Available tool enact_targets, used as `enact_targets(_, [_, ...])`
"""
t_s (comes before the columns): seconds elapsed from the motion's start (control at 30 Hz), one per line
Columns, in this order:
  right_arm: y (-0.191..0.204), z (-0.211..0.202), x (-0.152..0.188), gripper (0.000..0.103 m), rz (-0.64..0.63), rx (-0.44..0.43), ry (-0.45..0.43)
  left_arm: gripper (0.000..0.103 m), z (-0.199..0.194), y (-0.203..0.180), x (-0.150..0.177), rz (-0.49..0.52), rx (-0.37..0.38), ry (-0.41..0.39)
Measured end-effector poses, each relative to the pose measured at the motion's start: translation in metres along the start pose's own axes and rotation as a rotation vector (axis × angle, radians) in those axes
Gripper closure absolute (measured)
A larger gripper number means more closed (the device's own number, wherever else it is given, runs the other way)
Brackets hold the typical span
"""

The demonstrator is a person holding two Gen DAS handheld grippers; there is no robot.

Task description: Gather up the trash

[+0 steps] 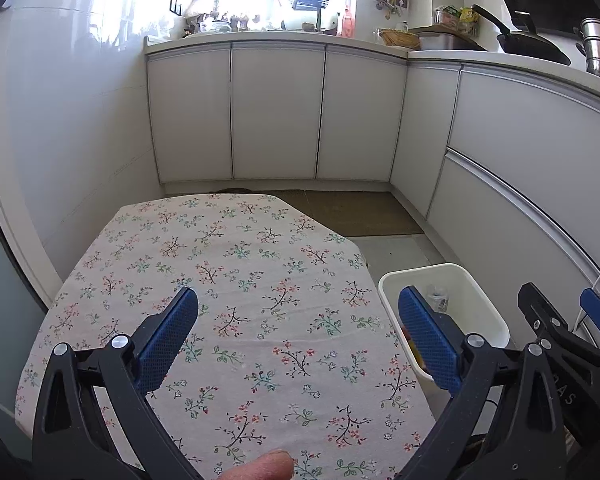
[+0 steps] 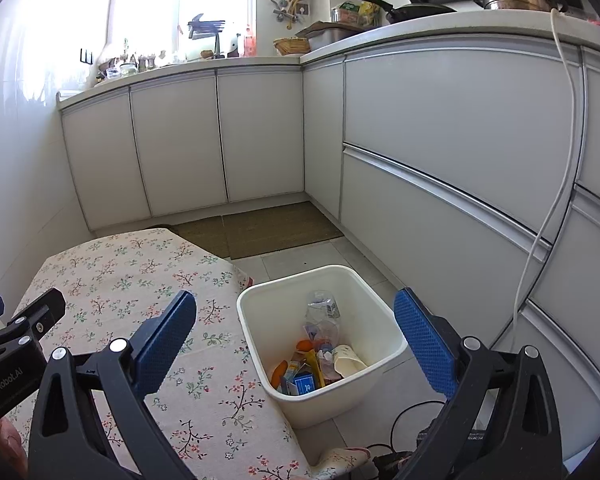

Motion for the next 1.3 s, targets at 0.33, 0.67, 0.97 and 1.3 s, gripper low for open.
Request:
enact_targets(0.33, [-0.0005,0.0014,0.0002,0.007,-0.001,-0.003,0.009,0.007,0.0024,-0.0035,0.0014,0.003,0.009,0.01])
enact_targets(0.67, [-0.0018,0.0016,0.0003,0.007,0.01,-0.005,0.013,0.007,0.0035,-0.0047,0.0027,0.002,0.009,0.012])
enact_targets(0.97, [-0.0031,0.0021,0.0008,0.007,0.012,-0.004,0.015,0.007,0.0072,-0.0058,0.0035,-0.002,0.013,0.018])
enact_targets(1.3, [-0.0049,0.0045,0.002,0.007,0.013,-0.004,0.022,0.008,0.01,-0.0055,0.0045,-0.004,0.011,0.027])
Point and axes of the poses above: each gripper's, at about its wrist camera, not at the fingertips, and z roughly the way its jaws point, y to its left, x to its underside, the point moved 6 cm from there along z, roughly the way its jaws point, and after that the axes turned 9 degrees about z, right-handed, at the moved point
